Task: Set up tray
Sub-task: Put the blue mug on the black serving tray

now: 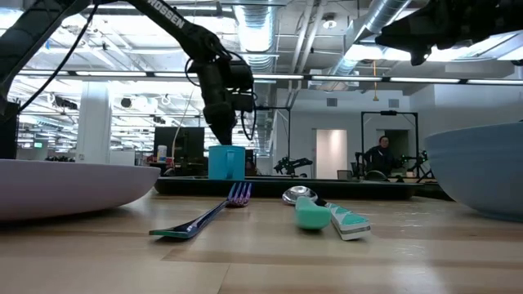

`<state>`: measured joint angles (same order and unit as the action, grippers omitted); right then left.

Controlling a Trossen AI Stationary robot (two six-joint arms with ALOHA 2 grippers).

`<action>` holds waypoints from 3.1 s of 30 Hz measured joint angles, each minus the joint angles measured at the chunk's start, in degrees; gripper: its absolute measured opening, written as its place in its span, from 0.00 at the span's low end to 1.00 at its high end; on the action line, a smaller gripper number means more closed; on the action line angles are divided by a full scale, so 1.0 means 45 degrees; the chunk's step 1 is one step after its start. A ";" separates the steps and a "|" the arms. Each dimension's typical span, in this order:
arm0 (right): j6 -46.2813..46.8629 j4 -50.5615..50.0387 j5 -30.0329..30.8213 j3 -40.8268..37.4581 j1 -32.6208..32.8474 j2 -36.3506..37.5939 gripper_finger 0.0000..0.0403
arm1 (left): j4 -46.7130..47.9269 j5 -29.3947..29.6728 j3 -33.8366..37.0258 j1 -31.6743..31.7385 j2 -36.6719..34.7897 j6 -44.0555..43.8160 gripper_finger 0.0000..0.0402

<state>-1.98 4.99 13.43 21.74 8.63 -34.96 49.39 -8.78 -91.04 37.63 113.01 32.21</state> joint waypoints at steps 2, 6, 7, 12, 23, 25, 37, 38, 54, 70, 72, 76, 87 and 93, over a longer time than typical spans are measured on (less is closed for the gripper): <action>-0.0006 -0.0018 -0.0008 0.0000 -0.0088 -0.0005 0.27 | 0.0018 0.0040 -0.0106 0.0063 -0.0005 -0.0003 0.00; -0.0001 -0.0076 -0.0005 0.0000 -0.0272 -0.0002 0.27 | 0.0821 0.0577 -0.0117 0.0057 0.0070 0.0197 0.00; 0.0005 -0.0074 -0.0013 0.0000 -0.0306 -0.0005 0.27 | 0.1119 0.0627 -0.0117 0.0057 0.0105 0.0258 0.00; 0.0010 -0.0067 -0.0008 0.0000 -0.0370 0.0000 0.27 | 0.1853 0.1066 -0.0117 0.0064 0.0340 0.0326 0.00; 0.0015 -0.0062 -0.0013 0.0000 -0.0366 0.0000 0.27 | 0.2191 0.2694 -0.0117 0.0146 0.0335 0.0485 0.00; 0.0015 -0.0064 -0.0013 0.0000 -0.0366 -0.0001 0.27 | 0.2191 0.3052 -0.0117 0.0211 0.0335 0.0505 0.00; 0.0015 -0.0062 -0.0013 0.0000 -0.0366 -0.0005 0.27 | 0.1675 0.4168 -0.0117 0.0499 0.0335 0.0405 0.00; 0.0015 -0.0062 -0.0013 0.0000 -0.0366 -0.0001 0.27 | 0.1483 0.4165 -0.0117 0.0499 0.0335 0.0398 0.00; 0.0015 -0.0062 -0.0013 0.0000 -0.0366 0.0000 0.27 | 0.0421 0.4149 -0.0117 0.0807 0.0335 0.0350 0.00; 0.0008 -0.0062 -0.0013 0.0000 -0.0366 -0.0001 0.27 | -0.0248 0.4767 -0.0117 0.0931 0.0330 0.0873 0.00; 0.0005 -0.0062 -0.0013 0.0000 -0.0366 -0.0005 0.27 | -0.0248 0.4780 -0.0117 0.0936 0.0330 0.0896 0.00; 0.0005 -0.0062 -0.0008 0.0000 -0.0366 -0.0002 0.27 | -0.0248 0.5038 -0.0117 0.0936 0.0330 0.0924 0.00; 0.0005 -0.0062 0.0011 0.0000 -0.0366 0.0000 0.27 | -0.0321 0.5576 -0.0122 0.1028 0.0330 0.1190 0.00; -0.0005 -0.0062 0.0023 0.0000 -0.0366 0.0000 0.27 | -0.0313 0.5627 -0.0130 0.1062 0.0330 0.1187 0.00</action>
<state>-2.00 4.71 13.53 21.74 6.98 -34.96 47.98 16.54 -91.63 42.41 114.50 37.55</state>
